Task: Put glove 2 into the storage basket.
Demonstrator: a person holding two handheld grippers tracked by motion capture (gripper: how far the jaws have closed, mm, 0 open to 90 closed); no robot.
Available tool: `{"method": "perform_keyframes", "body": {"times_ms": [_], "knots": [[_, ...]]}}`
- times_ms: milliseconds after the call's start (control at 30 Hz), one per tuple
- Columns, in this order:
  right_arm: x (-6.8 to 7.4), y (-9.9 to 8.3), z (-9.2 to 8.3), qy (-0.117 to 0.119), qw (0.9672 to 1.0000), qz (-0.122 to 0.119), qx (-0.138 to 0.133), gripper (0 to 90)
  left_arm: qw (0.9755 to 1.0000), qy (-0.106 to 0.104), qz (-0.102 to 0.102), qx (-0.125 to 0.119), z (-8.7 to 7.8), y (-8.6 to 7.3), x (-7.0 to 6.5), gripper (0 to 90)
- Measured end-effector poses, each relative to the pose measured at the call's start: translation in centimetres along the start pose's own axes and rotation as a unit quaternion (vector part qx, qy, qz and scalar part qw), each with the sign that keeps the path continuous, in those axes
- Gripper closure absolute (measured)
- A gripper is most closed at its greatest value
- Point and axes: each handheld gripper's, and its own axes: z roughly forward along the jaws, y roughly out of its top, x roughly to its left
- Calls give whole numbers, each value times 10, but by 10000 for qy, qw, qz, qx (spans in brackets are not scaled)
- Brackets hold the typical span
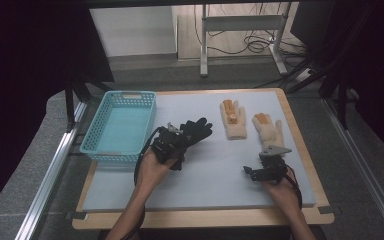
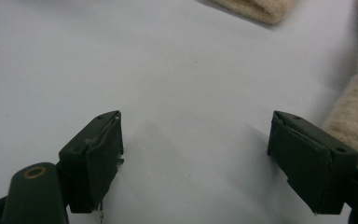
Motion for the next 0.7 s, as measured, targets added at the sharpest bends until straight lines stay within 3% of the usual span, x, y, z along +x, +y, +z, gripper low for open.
{"method": "perform_keyframes", "body": {"times_ms": [233,400,533,600,667,700], "knots": [[0,0,0,4,10000,-3,6,178,9999,137,-95,-4,-18,12,18,621],[0,0,0,3,10000,-3,5,178,9991,406,-119,9,-31,19,35,617],[0,0,0,3,10000,-3,4,178,9982,512,-312,-3,-39,20,53,616],[0,0,0,3,10000,-3,-4,178,9970,600,-483,5,-44,18,68,616],[0,0,0,2,10000,-5,-5,178,9965,641,-540,13,-45,17,73,616],[0,0,0,2,10000,-5,-5,178,9953,701,-662,22,-48,15,84,615]]}}
